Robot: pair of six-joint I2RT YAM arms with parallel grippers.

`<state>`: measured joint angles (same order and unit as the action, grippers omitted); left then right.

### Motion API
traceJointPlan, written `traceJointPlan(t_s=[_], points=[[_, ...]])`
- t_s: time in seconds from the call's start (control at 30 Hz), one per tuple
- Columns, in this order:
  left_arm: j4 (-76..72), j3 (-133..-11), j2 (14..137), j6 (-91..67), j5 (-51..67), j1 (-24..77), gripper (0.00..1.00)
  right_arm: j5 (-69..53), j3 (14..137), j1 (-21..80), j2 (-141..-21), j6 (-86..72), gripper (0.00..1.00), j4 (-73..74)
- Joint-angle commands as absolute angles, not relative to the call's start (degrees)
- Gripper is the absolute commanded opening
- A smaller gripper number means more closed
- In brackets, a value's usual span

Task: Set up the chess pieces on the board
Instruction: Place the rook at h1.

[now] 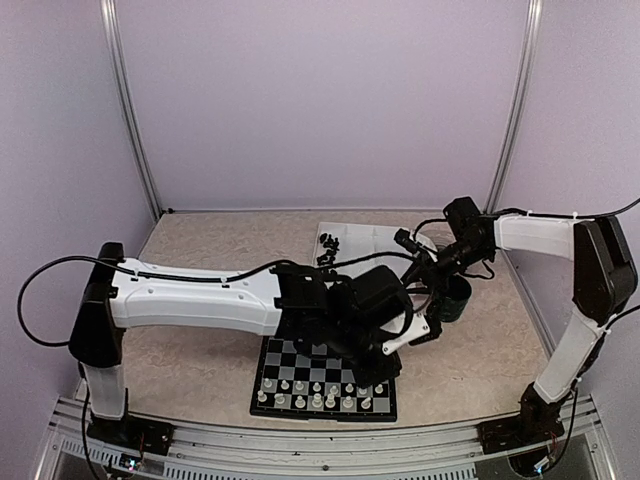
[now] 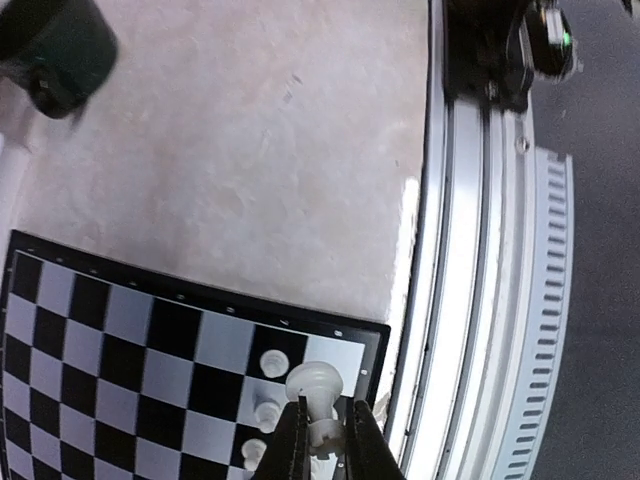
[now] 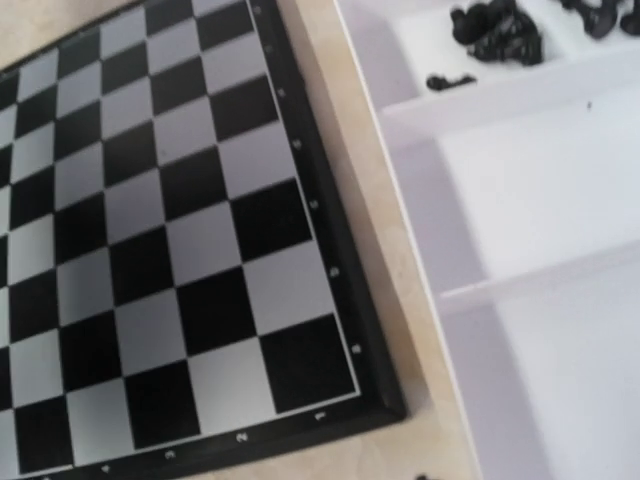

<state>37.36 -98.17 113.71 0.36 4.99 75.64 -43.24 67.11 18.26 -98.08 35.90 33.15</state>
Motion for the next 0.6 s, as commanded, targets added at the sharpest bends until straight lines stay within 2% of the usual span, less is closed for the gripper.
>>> traceJointPlan(t_s=[0.0,0.57], points=[[47.6,-101.9,120.4,6.6,-2.3,79.3,0.04,-42.2,67.8,18.5,-99.4,35.6,0.41,33.6],[50.6,-108.2,127.4,8.9,-3.3,80.3,0.07,-43.8,67.4,18.7,-99.9,37.2,0.44,35.4]])
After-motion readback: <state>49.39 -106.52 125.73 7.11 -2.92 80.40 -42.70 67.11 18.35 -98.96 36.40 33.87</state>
